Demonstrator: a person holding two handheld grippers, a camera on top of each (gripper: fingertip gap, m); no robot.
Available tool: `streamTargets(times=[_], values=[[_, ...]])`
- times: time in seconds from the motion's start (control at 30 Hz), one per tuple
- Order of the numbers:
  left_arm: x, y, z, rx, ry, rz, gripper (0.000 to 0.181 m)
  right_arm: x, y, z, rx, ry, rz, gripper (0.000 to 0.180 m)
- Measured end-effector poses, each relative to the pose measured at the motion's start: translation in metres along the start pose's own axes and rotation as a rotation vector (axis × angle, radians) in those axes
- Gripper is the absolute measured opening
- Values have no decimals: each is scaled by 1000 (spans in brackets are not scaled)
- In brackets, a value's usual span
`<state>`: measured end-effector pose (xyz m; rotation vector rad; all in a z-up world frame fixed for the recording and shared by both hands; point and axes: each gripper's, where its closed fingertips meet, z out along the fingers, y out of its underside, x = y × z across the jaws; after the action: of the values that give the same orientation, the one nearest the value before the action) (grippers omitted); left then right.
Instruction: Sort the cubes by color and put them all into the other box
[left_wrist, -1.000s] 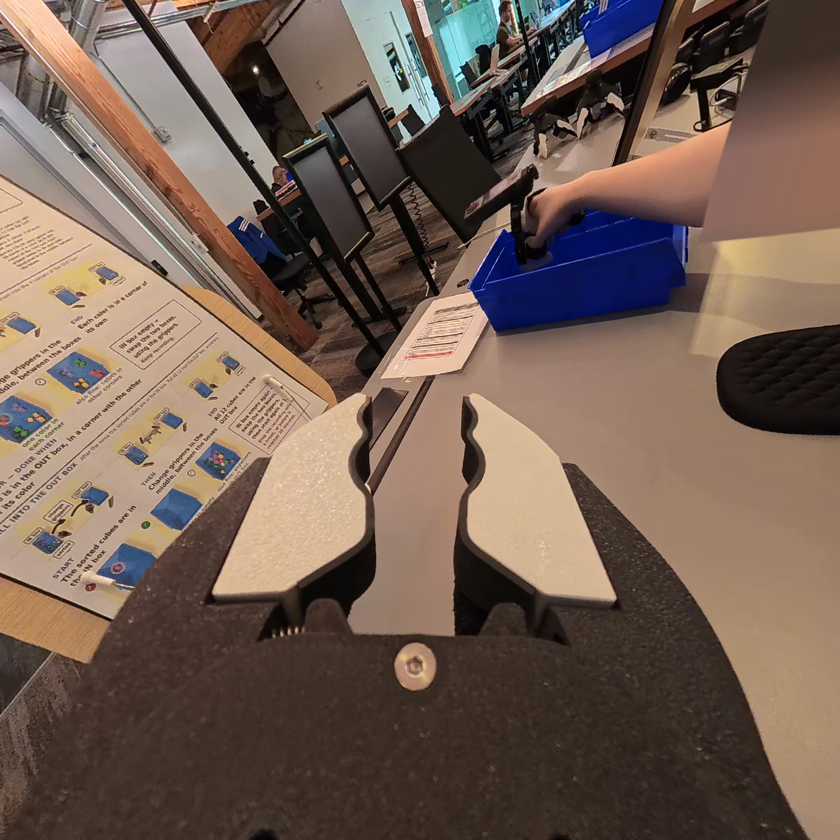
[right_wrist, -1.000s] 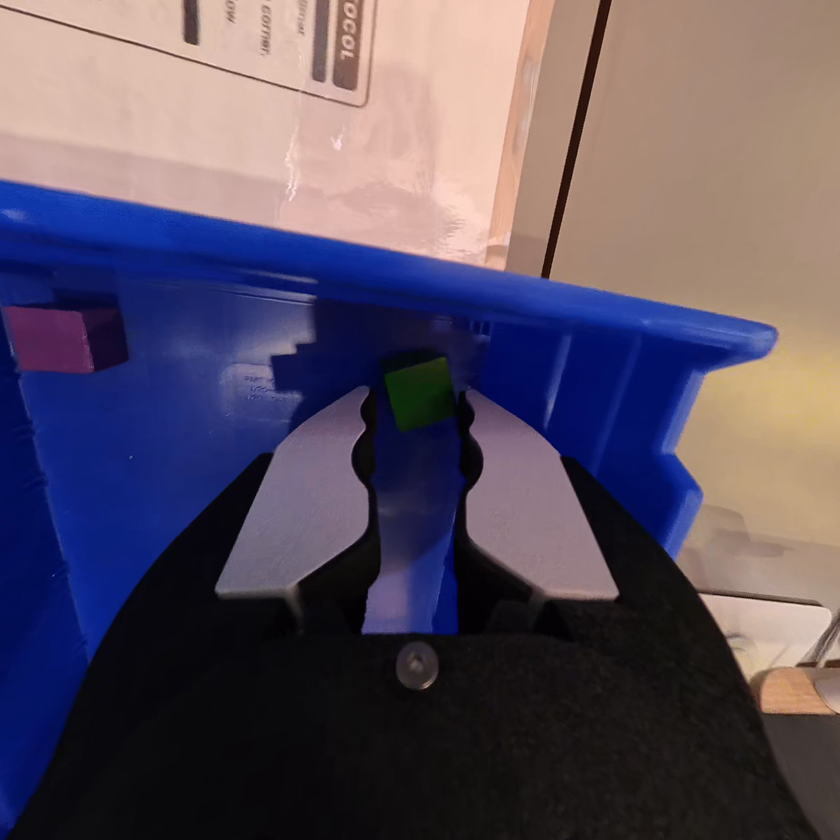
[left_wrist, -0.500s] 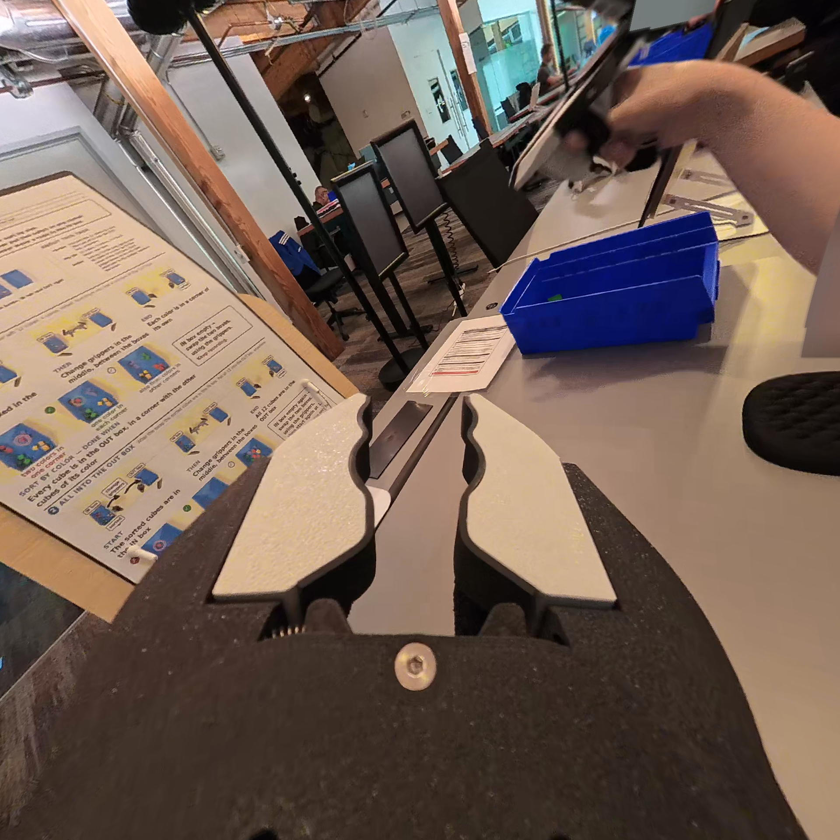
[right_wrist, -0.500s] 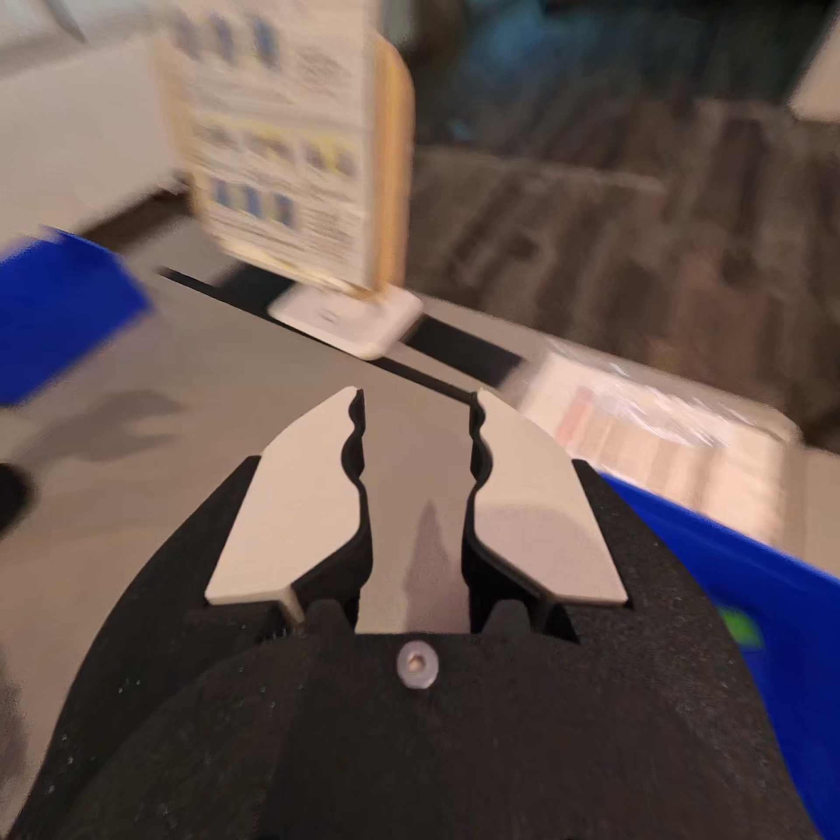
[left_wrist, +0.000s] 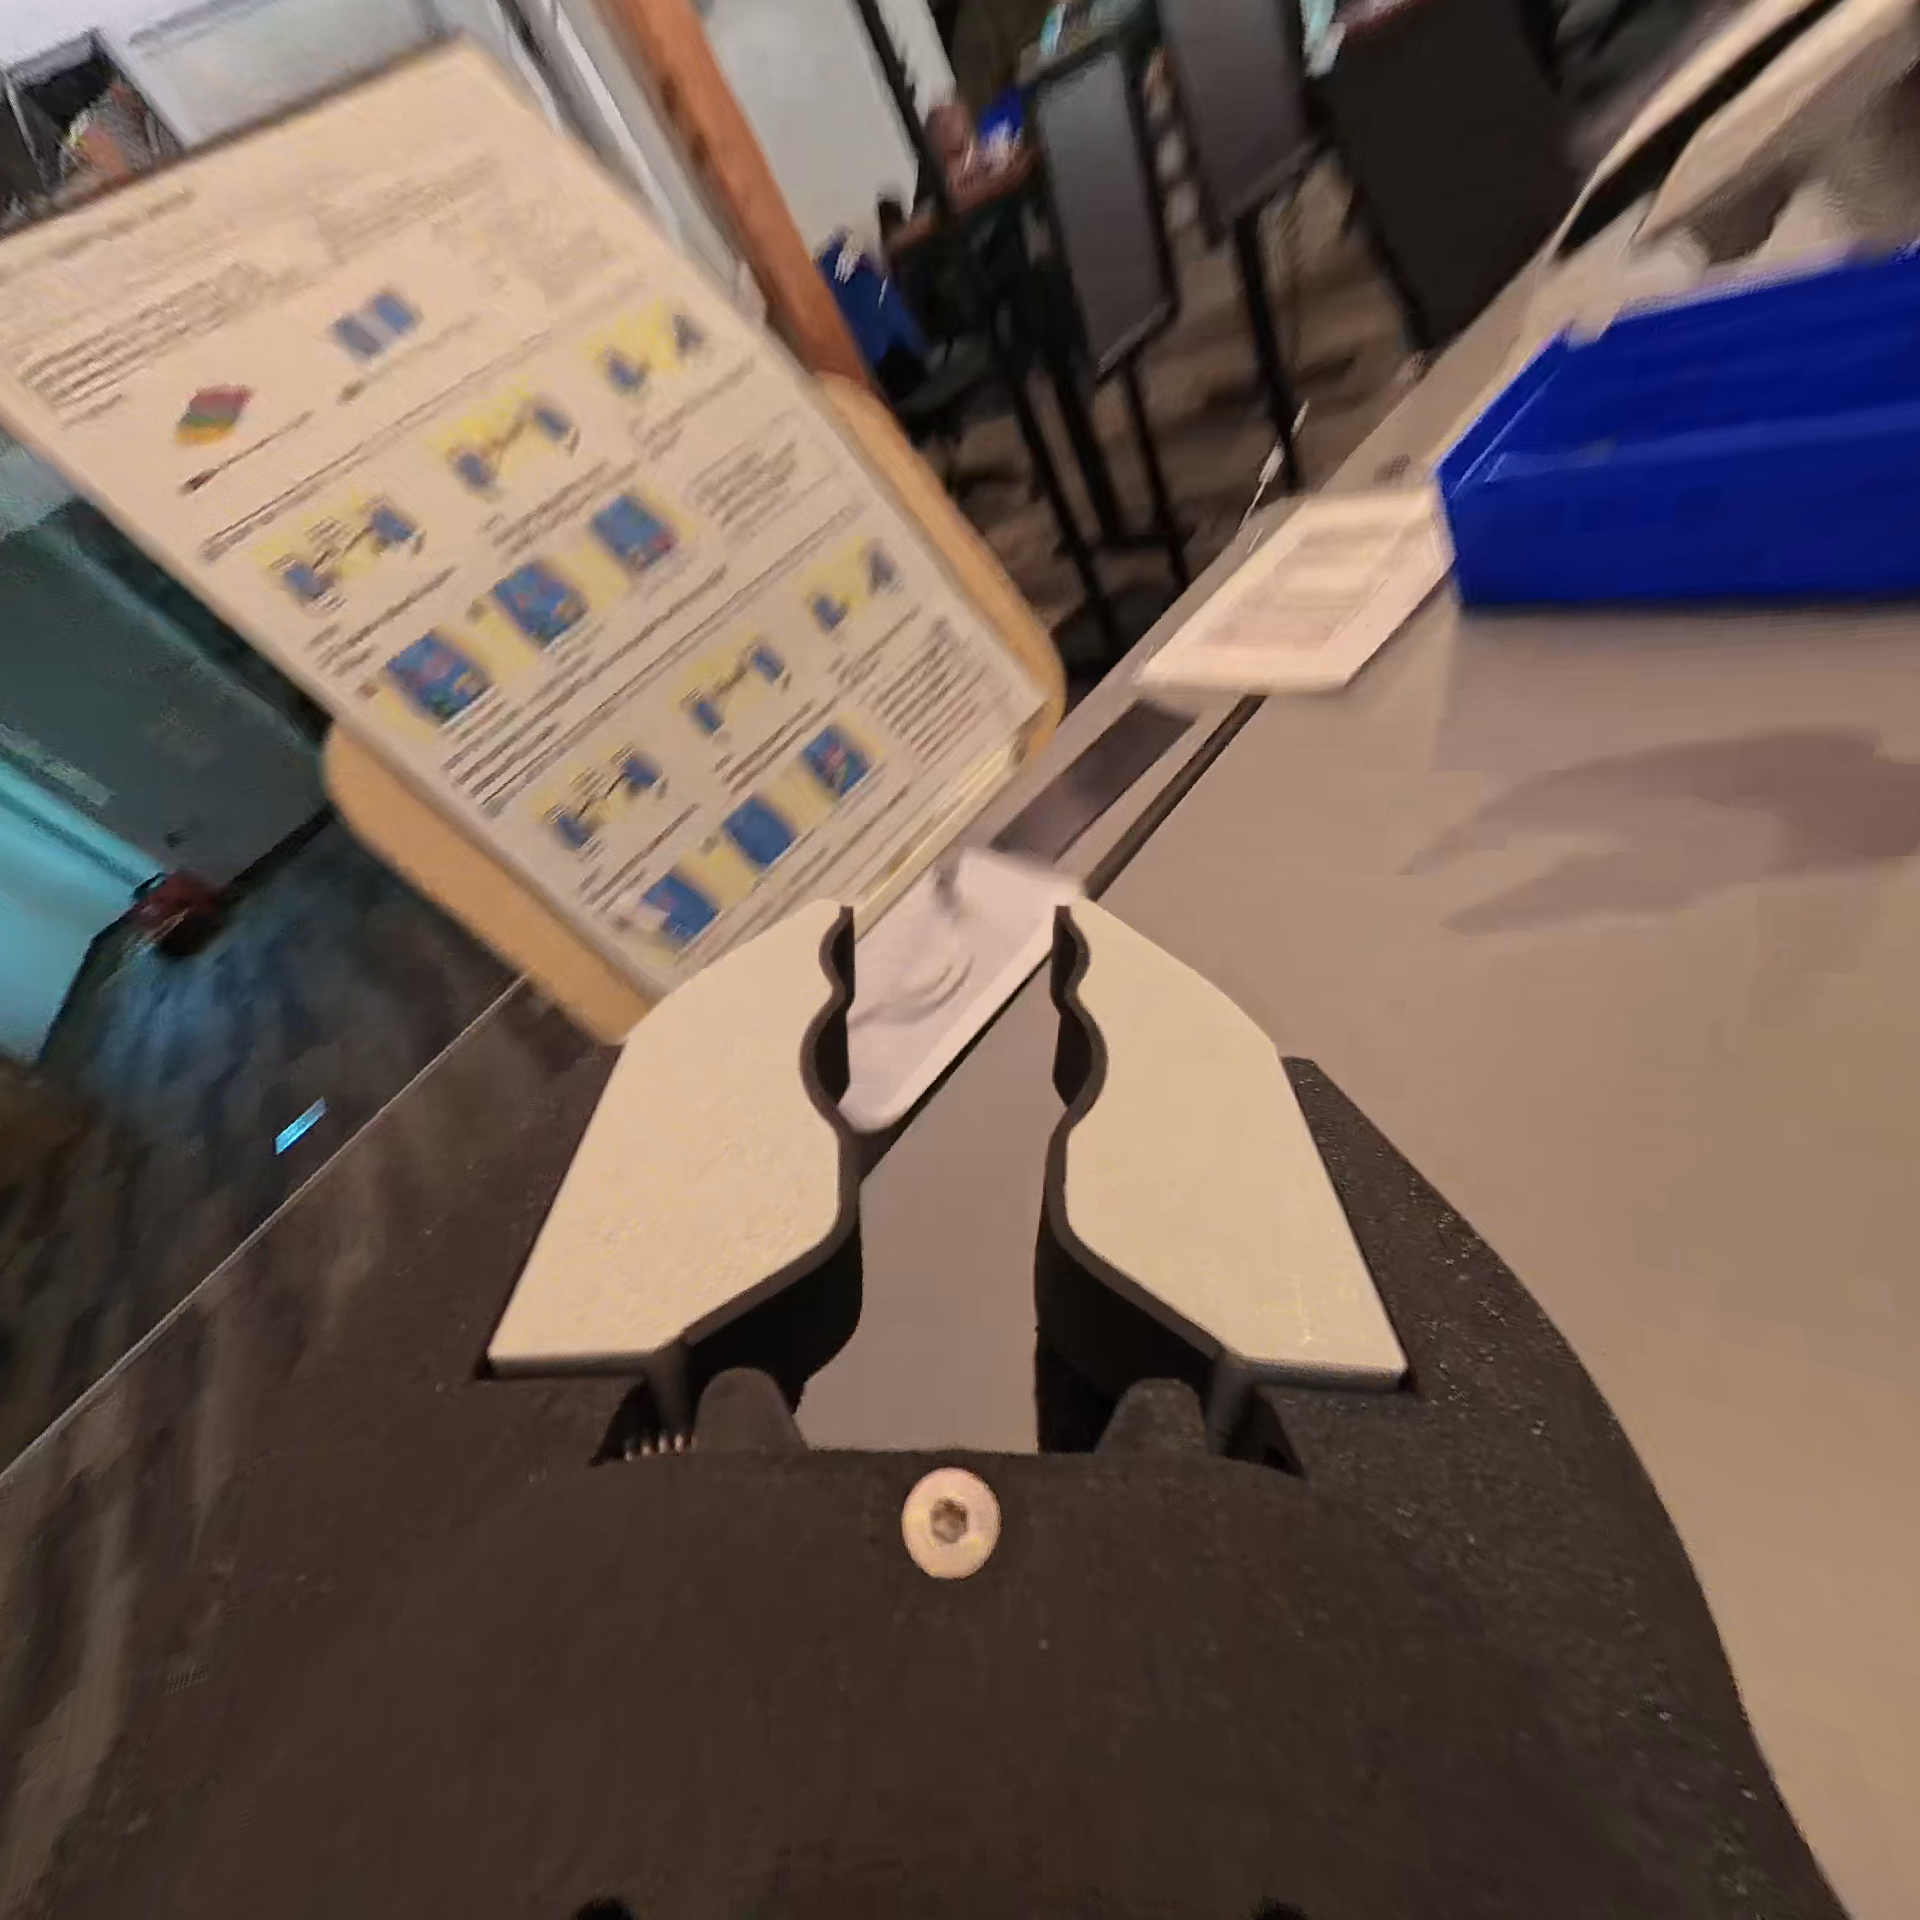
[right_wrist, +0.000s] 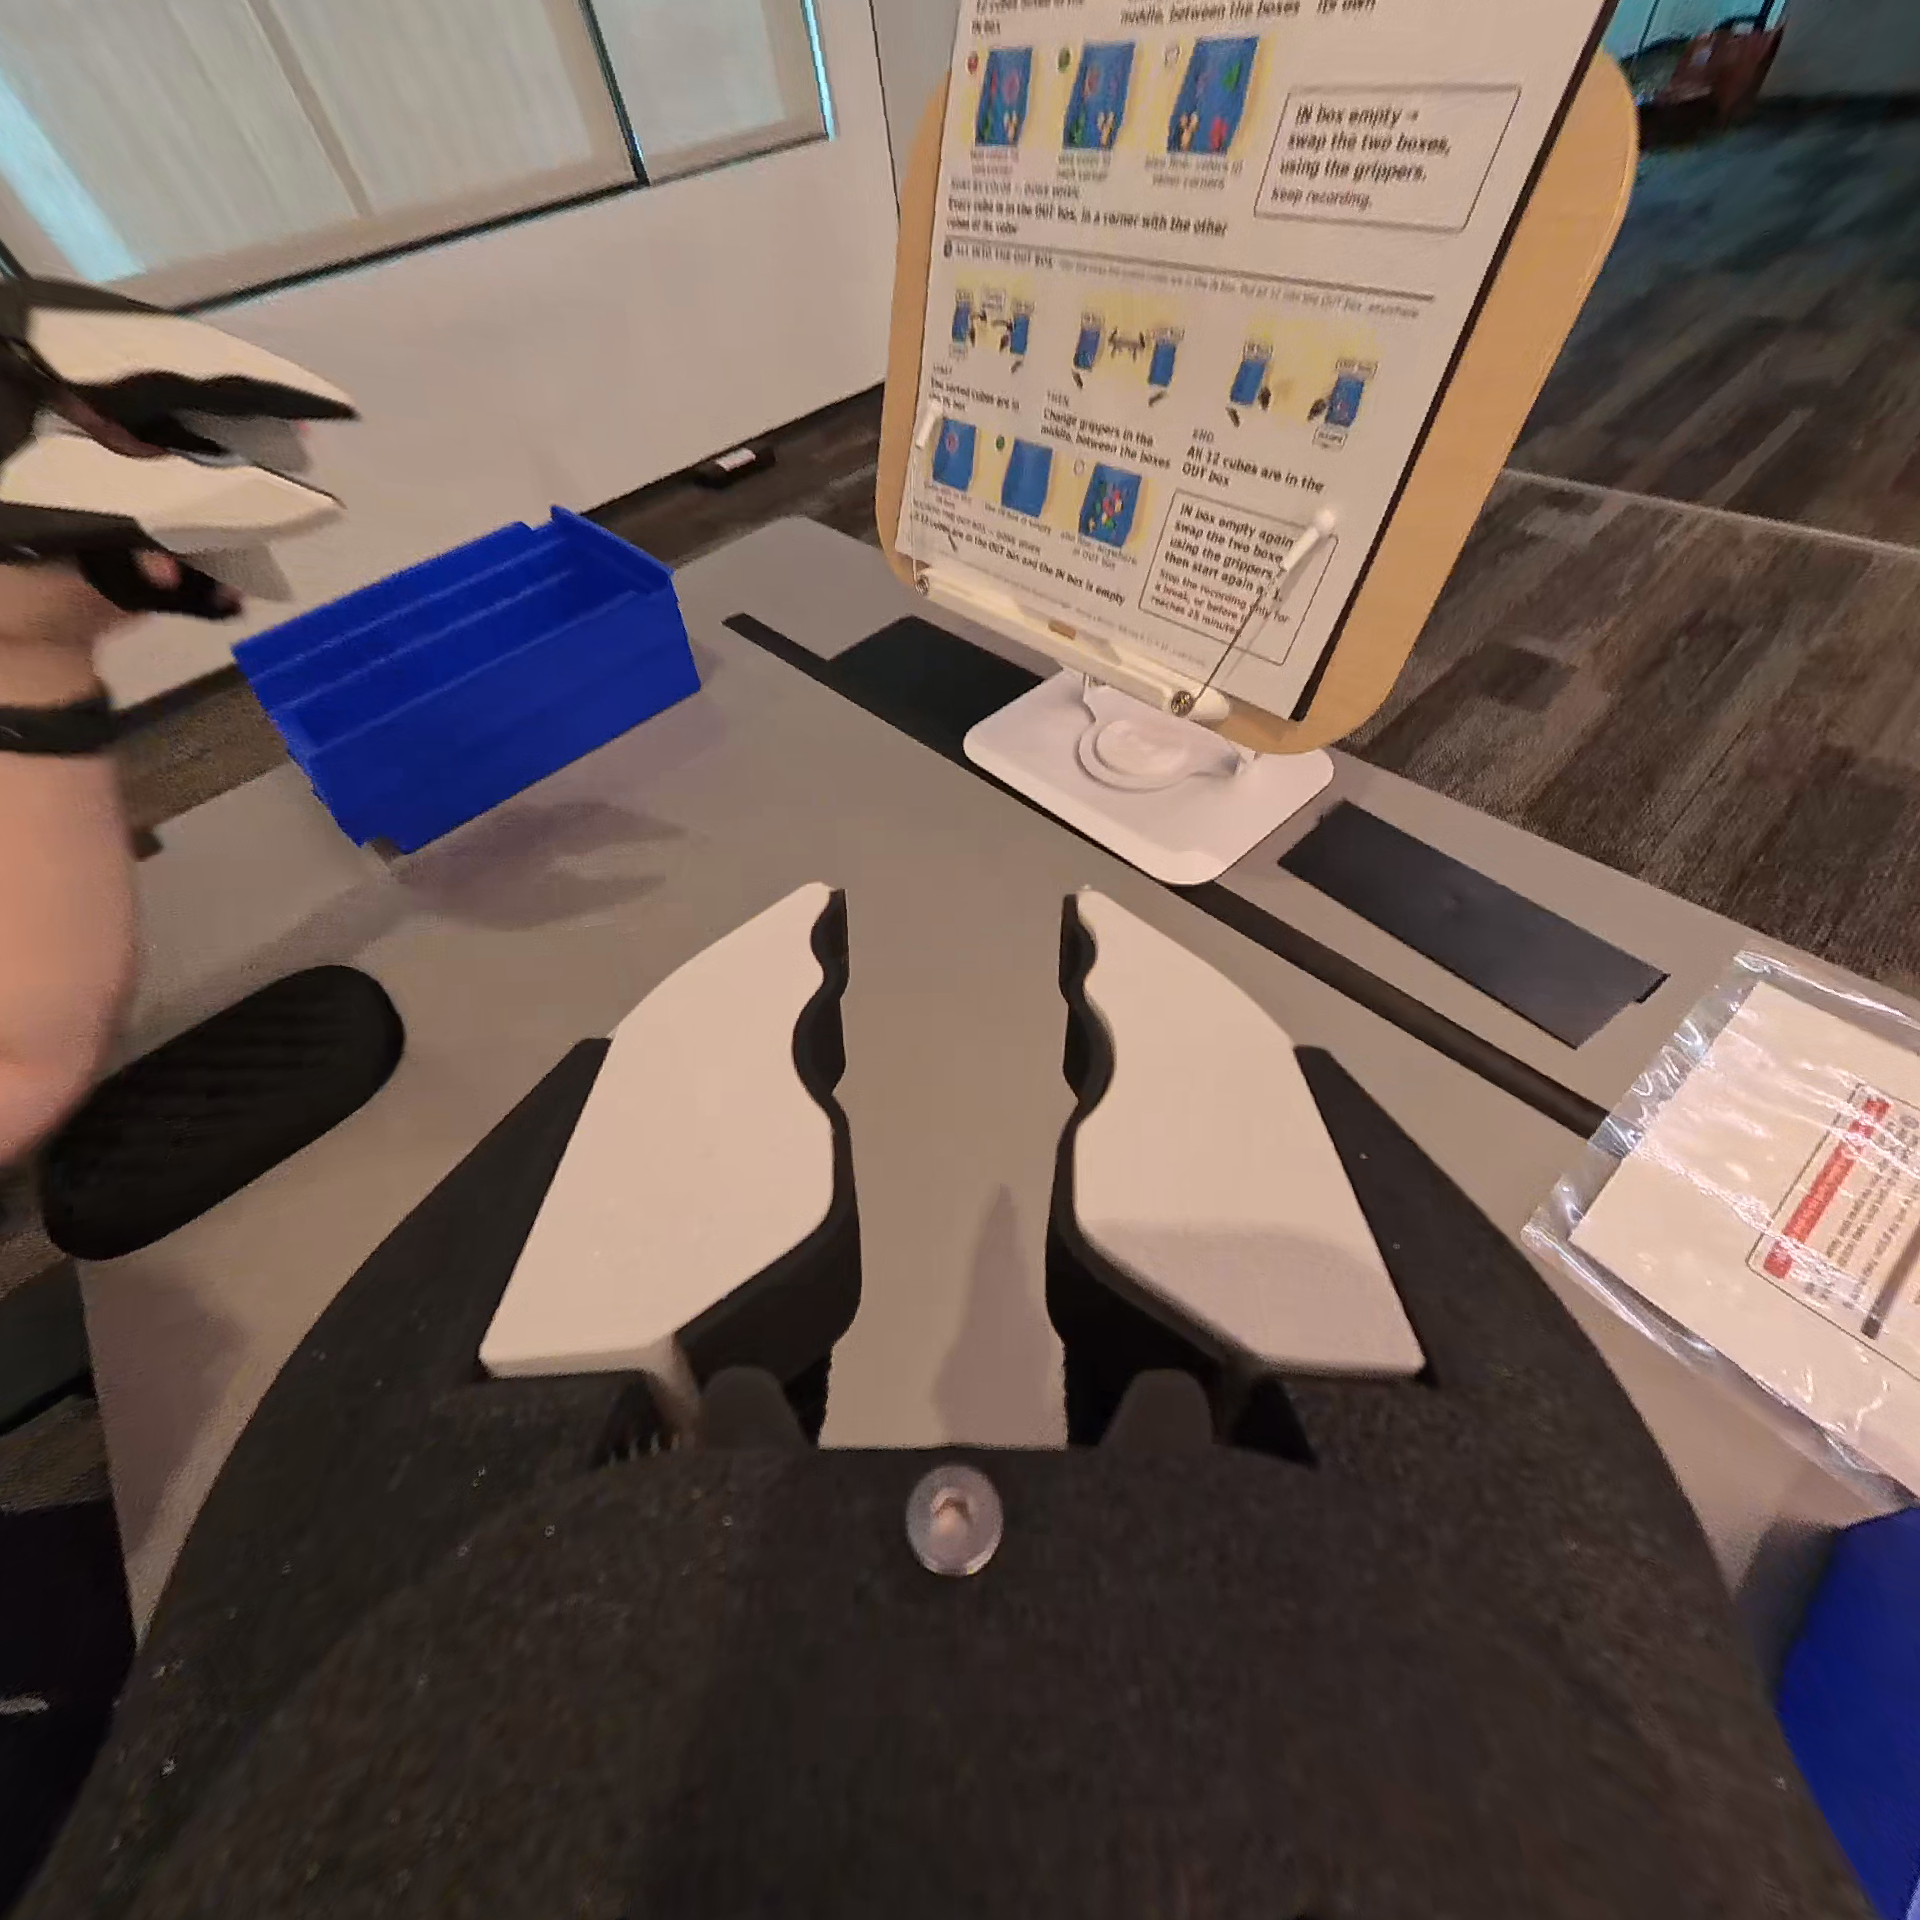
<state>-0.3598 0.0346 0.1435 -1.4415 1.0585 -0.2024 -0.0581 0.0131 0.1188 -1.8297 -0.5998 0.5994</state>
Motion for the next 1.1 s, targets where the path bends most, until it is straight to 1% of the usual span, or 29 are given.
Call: streamTargets(times=[0.07,0.1,0.17,0.27,0.33,0.43,0.57,0.67,0.73,0.87,1.1], values=[[-28,41,-31,-197,-26,98,35,-2,3,5,-18,-10,-8,38],[-40,68,-49,-311,-7,141,35,-4,3,7,-22,-22,-11,38],[-64,124,-85,-525,30,184,39,-7,5,9,-28,-42,-10,38],[-96,208,-139,-812,76,229,39,-9,7,13,-35,-52,-1,38],[-109,251,-162,-920,120,272,37,-12,8,17,-40,-79,4,38],[-119,297,-173,-991,195,348,36,-18,13,24,-59,-120,25,38],[-116,338,-169,-1029,313,362,35,-24,22,34,-96,-191,78,35],[-115,368,-169,-1091,401,400,36,-23,31,41,-136,-176,86,35],[-121,385,-171,-1143,424,436,40,-24,33,44,-150,-171,80,35],[-129,400,-168,-1157,447,409,42,-30,32,46,-143,-209,93,35],[-121,414,-158,-1156,510,433,41,-26,32,41,-129,-218,119,33]])
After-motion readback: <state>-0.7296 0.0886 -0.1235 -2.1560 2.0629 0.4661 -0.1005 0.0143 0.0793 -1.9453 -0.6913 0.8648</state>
